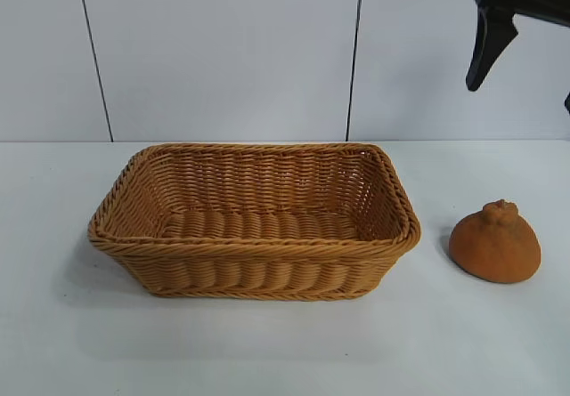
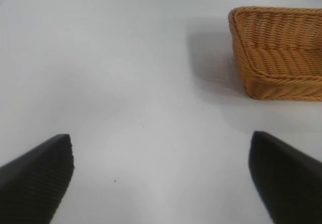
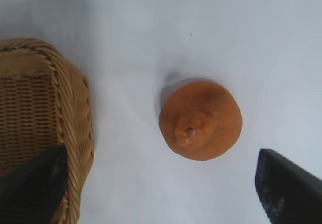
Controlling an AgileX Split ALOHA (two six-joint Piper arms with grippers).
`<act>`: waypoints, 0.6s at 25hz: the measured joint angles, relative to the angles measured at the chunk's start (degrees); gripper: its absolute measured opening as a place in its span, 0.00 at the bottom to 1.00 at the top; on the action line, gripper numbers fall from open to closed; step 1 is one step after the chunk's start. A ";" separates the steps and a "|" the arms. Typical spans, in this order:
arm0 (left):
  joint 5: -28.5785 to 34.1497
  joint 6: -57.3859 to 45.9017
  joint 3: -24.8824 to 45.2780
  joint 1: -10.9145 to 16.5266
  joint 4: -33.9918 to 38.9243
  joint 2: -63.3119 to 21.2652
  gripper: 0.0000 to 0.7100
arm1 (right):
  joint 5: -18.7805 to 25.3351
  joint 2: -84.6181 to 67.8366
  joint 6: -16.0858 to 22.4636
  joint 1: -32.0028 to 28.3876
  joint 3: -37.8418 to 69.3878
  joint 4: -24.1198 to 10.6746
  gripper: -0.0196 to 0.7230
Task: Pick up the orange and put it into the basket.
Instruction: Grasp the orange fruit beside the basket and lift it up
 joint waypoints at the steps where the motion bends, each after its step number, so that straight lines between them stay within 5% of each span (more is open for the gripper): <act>1: 0.00 0.00 0.00 0.00 0.00 0.00 0.95 | 0.00 1.88 -0.13 0.00 0.00 0.00 0.96; 15: 0.00 -0.05 0.00 0.00 0.00 0.00 0.95 | -0.17 17.45 -0.35 0.00 -0.02 -1.31 0.91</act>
